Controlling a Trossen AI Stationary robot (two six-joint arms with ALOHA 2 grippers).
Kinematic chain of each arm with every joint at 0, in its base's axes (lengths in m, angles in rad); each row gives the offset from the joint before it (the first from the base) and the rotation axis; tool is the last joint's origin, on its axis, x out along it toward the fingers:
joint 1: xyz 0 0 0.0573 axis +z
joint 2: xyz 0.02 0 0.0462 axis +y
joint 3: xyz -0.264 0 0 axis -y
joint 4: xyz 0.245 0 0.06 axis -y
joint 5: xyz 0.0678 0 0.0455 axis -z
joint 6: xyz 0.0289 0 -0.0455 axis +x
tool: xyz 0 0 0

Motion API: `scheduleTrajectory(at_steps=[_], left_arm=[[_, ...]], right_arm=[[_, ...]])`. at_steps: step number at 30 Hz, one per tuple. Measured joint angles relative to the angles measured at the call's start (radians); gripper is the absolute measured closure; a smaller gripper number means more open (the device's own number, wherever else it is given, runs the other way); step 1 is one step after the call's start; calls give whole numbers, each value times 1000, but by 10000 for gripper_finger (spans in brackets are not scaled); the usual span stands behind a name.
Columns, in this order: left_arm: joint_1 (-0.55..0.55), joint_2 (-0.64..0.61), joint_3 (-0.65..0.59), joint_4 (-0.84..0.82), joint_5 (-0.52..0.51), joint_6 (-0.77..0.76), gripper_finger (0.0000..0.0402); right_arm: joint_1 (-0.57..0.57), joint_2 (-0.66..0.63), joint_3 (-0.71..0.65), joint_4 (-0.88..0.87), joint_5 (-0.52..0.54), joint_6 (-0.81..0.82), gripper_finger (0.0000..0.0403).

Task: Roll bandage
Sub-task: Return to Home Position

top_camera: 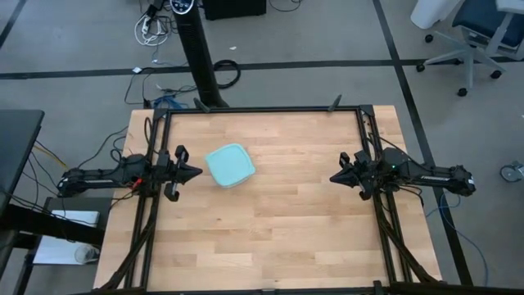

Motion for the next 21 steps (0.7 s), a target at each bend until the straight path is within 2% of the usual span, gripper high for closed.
scheduleTrajectory(at_steps=[21], left_arm=[[0, 0, 0, 0, 0, 0, 396]], right_arm=[[0, 0, 0, 0, 0, 0, 398]])
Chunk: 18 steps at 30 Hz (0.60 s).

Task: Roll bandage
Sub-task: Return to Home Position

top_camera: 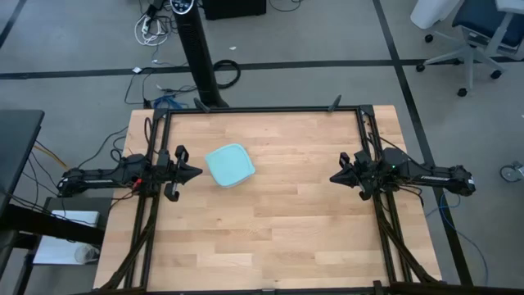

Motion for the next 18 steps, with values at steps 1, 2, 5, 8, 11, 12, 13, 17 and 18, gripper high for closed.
scheduleTrajectory(at_steps=[1, 2, 5, 8, 11, 12, 13, 17, 18], left_arm=[[0, 0, 0, 0, 0, 0, 396], [0, 0, 0, 0, 0, 0, 396], [0, 0, 0, 0, 0, 0, 396], [0, 0, 0, 0, 0, 0, 396], [0, 0, 0, 0, 0, 0, 396], [0, 0, 0, 0, 0, 0, 396], [0, 0, 0, 0, 0, 0, 396], [0, 0, 0, 0, 0, 0, 396], [0, 0, 0, 0, 0, 0, 396]], right_arm=[[0, 0, 0, 0, 0, 0, 398], [0, 0, 0, 0, 0, 0, 399], [0, 0, 0, 0, 0, 0, 397], [0, 0, 0, 0, 0, 0, 395], [0, 0, 0, 0, 0, 0, 395], [0, 0, 0, 0, 0, 0, 395], [0, 0, 0, 0, 0, 0, 396], [0, 0, 0, 0, 0, 0, 397], [0, 0, 0, 0, 0, 0, 397]])
